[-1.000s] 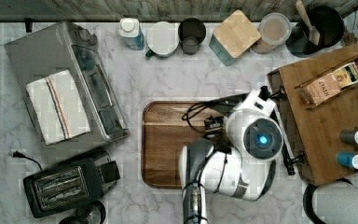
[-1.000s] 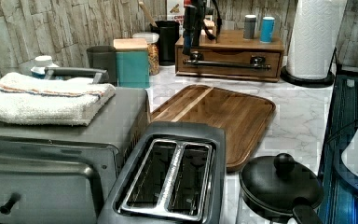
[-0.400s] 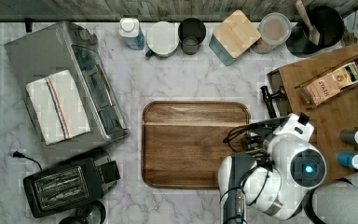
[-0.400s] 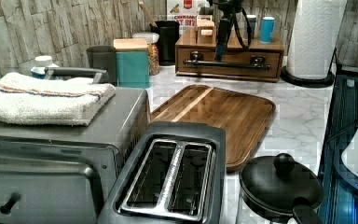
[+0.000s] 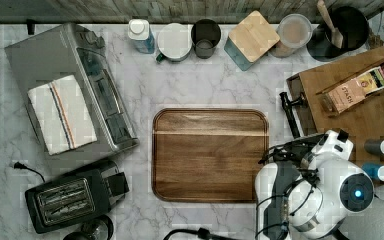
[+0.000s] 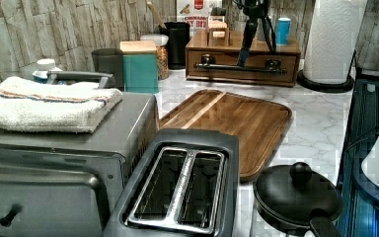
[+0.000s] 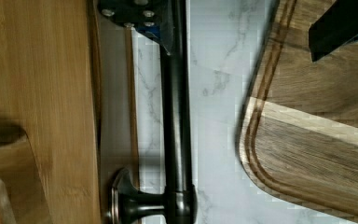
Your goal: Open the drawer.
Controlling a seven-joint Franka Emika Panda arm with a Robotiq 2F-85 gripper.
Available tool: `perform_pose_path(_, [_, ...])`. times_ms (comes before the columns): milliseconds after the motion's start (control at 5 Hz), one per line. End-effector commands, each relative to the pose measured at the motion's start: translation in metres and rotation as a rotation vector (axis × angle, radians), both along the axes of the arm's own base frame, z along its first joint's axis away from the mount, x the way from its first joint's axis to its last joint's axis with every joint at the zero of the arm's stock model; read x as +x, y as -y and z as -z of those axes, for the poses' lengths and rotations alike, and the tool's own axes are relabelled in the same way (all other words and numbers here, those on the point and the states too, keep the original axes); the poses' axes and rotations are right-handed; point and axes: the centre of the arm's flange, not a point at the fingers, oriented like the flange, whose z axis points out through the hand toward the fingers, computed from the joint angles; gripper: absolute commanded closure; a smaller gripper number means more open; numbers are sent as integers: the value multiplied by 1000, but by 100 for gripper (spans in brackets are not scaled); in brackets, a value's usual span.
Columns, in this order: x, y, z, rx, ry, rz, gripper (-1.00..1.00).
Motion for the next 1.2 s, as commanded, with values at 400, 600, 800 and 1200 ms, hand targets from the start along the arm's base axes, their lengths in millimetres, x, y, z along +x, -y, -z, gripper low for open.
perform_pose_path(400, [48, 15, 2, -21, 138, -71, -100])
perform_pose_path(600, [57, 6, 18, -5, 160, -68, -100])
perform_pose_path(800, [58, -1, 42, 1, 179, -81, -100])
perform_pose_path(1200, [52, -32, 31, -16, 41, -42, -100])
